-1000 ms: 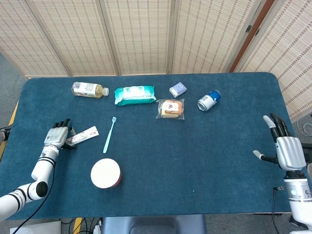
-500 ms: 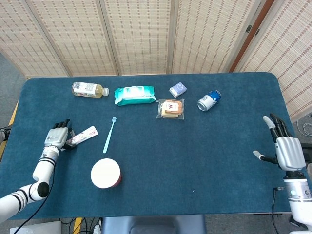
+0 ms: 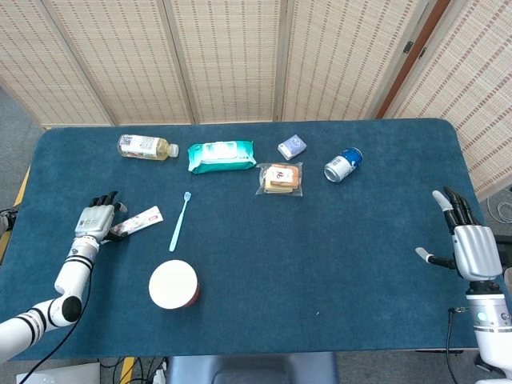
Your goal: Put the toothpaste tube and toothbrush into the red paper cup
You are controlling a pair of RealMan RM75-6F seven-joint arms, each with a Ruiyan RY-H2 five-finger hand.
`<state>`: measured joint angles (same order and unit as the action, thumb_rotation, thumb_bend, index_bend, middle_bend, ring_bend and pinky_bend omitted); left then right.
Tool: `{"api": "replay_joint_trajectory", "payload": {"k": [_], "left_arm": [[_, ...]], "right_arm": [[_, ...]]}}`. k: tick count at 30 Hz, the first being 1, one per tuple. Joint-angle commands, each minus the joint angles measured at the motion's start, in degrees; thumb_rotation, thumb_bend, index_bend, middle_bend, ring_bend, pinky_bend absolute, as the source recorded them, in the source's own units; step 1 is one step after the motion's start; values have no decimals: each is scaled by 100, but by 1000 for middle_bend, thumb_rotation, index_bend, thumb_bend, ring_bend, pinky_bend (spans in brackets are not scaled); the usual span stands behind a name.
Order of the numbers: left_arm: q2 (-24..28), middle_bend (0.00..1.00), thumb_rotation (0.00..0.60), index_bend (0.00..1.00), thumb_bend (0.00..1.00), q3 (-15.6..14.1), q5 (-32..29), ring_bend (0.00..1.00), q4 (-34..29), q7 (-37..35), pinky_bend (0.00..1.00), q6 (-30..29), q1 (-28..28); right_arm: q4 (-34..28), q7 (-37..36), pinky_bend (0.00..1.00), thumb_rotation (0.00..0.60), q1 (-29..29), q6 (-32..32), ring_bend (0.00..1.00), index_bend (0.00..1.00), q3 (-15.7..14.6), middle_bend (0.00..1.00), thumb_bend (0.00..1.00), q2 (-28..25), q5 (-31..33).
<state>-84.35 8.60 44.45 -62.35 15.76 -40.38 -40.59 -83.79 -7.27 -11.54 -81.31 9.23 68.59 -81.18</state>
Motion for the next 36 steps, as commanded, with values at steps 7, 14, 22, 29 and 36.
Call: {"api": "replay_joint_trajectory", "payload": {"k": [7,14,22,29,36], "left_arm": [[-53,0,600,399,272,-74,-123,0,39,183,0,0,-19],[22,0,600,531,275,-92,-90,0,-51,185,0,-81,34],[296,0,600,555,276,-164,-90,0,-265,190,0,-148,172],[631,0,600,515,278,-264,-215,0,-477,232,0,-60,271],[823,0,600,105,278,-348,-456,0,-614,345,0,96,240]], "right_arm": [[31,-36,366,600,19,-9,26,0,-5,0,0,6,4],[54,-53,366,600,22,-6,26,0,-12,0,0,26,-2],[70,-73,366,600,15,5,26,0,-6,0,0,37,-3],[85,-85,366,600,8,11,26,0,-7,0,0,56,-12],[81,-94,366,600,4,4,26,0,-7,0,0,57,-30]]}}
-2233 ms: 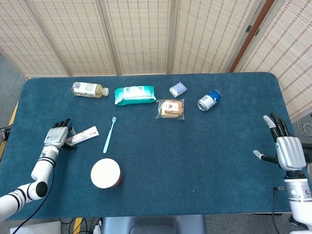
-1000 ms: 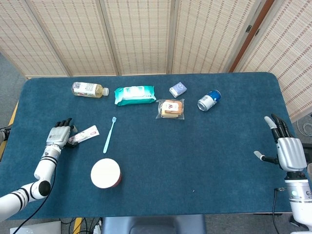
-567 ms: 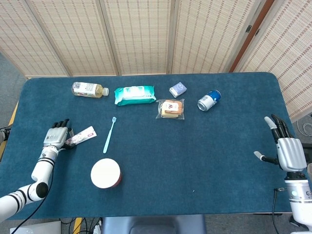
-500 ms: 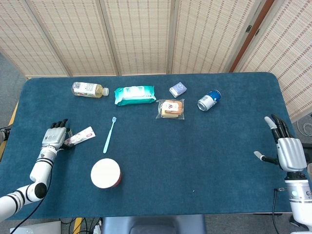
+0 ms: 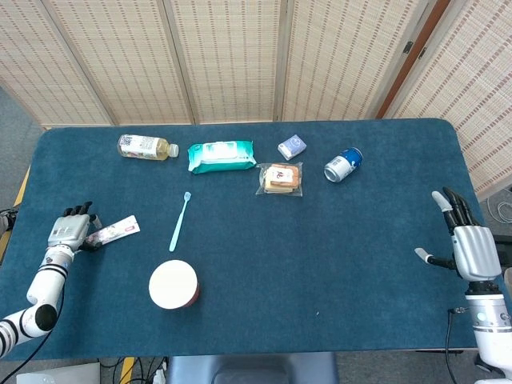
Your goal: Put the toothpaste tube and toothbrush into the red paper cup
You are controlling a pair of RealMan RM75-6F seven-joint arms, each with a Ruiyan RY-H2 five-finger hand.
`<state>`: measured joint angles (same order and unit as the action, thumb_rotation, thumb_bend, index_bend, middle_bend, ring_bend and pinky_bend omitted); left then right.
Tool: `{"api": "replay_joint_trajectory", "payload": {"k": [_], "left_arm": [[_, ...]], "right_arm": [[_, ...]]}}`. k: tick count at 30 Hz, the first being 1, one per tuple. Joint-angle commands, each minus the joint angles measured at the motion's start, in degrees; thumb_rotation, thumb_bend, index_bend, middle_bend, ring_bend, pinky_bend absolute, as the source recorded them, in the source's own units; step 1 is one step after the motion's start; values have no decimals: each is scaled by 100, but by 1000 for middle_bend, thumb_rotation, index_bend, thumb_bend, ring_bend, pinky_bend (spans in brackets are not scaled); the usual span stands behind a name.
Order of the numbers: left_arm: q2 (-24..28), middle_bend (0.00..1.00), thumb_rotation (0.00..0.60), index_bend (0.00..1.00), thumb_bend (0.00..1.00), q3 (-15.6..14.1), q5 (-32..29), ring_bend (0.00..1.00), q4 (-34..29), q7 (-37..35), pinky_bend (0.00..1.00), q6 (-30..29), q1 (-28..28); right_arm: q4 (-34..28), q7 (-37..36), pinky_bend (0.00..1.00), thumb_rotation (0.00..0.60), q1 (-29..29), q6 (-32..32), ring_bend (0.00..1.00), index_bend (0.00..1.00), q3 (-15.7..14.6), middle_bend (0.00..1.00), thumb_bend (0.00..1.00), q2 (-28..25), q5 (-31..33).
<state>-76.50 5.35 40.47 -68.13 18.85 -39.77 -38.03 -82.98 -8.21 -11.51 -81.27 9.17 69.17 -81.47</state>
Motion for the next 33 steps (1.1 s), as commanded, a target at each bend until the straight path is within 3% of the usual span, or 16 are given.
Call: {"api": "replay_joint_trajectory", "payload": {"k": [1,3,8,21,33], "left_arm": [[63,0,600,64,278,-34,-100,0,-56,56,0,53,-29],[87,0,600,7,278,-31,-140,0,-87,60,0,38,-40],[85,0,600,1,278,26,-86,0,-174,-9,0,-74,-66],[-54,0,600,269,278,-5,-145,0,-158,157,0,-19,-270],[-12,0,600,290,278,-177,-490,0,-209,373,0,101,-405]], "right_arm": [[0,0,366,600,2,0,26,0,-3,0,0,-1,-1],[3,-2,366,600,6,-2,26,0,-3,0,0,0,3],[15,-15,366,600,15,-5,26,0,-5,0,0,6,11],[22,-31,366,600,41,-14,26,0,-18,0,0,7,16],[47,-60,366,600,54,-14,26,0,-26,0,0,24,15]]}}
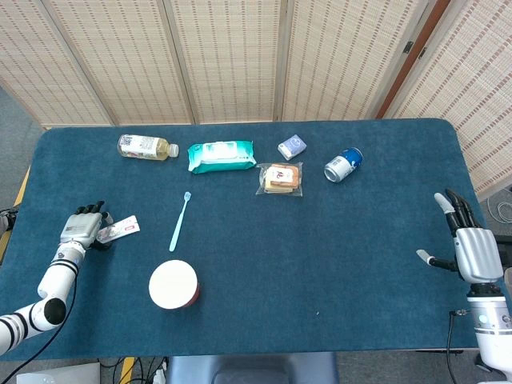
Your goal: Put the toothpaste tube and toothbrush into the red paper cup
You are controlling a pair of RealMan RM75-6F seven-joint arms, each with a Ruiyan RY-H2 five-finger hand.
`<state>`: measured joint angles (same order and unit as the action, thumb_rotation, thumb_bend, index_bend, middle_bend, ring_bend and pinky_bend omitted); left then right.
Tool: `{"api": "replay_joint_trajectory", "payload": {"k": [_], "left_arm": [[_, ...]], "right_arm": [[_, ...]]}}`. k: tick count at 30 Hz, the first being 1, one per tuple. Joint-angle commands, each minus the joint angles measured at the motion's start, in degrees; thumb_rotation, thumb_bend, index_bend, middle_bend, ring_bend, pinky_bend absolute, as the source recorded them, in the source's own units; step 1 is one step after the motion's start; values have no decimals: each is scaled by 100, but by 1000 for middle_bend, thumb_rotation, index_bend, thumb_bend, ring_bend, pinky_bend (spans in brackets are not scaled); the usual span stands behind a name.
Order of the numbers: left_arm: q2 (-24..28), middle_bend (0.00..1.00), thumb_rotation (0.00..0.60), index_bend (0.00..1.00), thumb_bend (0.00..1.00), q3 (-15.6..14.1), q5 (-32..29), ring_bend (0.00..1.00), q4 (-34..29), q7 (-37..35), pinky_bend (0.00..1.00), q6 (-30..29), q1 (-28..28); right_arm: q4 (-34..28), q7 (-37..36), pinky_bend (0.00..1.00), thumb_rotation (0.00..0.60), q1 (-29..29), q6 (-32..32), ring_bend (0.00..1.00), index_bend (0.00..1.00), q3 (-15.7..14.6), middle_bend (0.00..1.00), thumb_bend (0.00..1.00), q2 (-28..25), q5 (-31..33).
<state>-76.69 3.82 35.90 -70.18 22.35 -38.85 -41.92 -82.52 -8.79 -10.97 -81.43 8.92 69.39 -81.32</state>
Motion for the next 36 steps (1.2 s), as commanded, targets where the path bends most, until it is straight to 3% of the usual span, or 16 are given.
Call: {"api": "replay_joint_trajectory", "payload": {"k": [1,16,27,36], "left_arm": [[6,0,600,290,278,-38,-57,0,-6,35,0,7,-24],[-49,0,600,358,278,-213,-141,0,28,151,0,-75,-55],[23,0,600,190,278,-230,-133,0,-70,143,0,-127,-62],[96,0,600,165,278,-300,-263,0,-200,294,0,-190,-109]], "right_arm": [[4,-2,366,600,0,1,26,0,0,0,0,3,0],[2,2,366,600,-2,5,26,6,7,0,0,11,-1],[14,-17,366,600,0,7,26,8,10,0,0,16,0],[22,-43,366,600,14,-12,26,10,6,0,0,15,-8]]}}
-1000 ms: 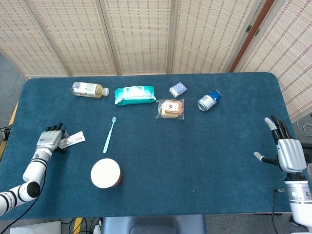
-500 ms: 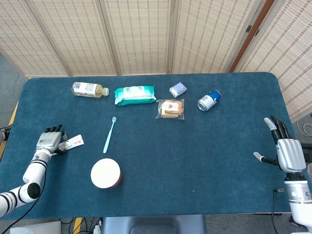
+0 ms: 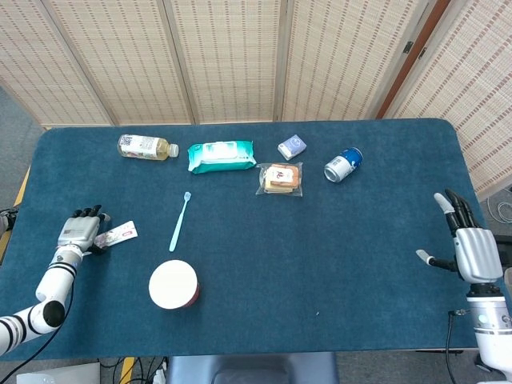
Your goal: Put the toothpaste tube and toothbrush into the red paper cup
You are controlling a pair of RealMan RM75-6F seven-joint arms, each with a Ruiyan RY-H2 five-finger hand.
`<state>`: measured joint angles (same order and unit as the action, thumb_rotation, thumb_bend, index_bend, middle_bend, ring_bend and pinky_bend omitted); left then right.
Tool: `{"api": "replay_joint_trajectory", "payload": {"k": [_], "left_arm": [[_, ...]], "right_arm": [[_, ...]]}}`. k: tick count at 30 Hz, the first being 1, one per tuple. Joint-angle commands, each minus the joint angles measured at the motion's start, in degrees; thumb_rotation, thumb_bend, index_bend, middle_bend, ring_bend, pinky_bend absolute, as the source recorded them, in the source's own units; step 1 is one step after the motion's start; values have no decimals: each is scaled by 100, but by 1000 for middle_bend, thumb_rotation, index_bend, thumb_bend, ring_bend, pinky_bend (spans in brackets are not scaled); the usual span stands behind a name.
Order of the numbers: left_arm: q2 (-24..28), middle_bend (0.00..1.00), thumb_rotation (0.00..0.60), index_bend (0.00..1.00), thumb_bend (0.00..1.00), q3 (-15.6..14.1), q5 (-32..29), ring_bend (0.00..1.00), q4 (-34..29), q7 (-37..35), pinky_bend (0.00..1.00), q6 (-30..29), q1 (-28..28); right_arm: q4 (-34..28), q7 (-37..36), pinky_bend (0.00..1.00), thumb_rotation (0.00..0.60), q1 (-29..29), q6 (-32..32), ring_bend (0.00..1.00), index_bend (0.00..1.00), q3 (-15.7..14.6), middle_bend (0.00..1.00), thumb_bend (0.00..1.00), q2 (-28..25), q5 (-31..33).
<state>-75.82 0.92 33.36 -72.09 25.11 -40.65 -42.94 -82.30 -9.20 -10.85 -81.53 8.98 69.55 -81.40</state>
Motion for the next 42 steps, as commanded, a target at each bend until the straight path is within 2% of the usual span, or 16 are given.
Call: {"api": "replay_joint_trajectory", "payload": {"k": [1,5,13,26,30,42], "left_arm": [[12,0,600,155,279,-19,-18,0,-15,31,0,-11,-11],[3,0,600,92,279,-57,-98,0,-6,92,0,15,-38],[-119,0,600,81,279,-139,-236,0,187,207,0,46,-85],[-491,0,600,38,279,-92,355,0,701,191,0,-530,117],[-524,0,600,40,279,-7,446,0,730,78,0,-495,180],[-360,0,600,205,279,57,341,0,478,189,0,-292,195]], "right_arm": [[0,-6,366,600,3,-4,26,12,0,0,0,0,0],[-1,-19,366,600,5,-10,26,18,4,0,0,2,-3],[21,-38,366,600,11,-3,26,18,1,0,0,4,6],[30,-45,366,600,16,4,26,24,-7,0,0,20,2],[31,-39,366,600,19,5,26,24,-6,0,0,18,7],[60,-65,366,600,25,13,26,34,-13,0,0,39,9]]}}
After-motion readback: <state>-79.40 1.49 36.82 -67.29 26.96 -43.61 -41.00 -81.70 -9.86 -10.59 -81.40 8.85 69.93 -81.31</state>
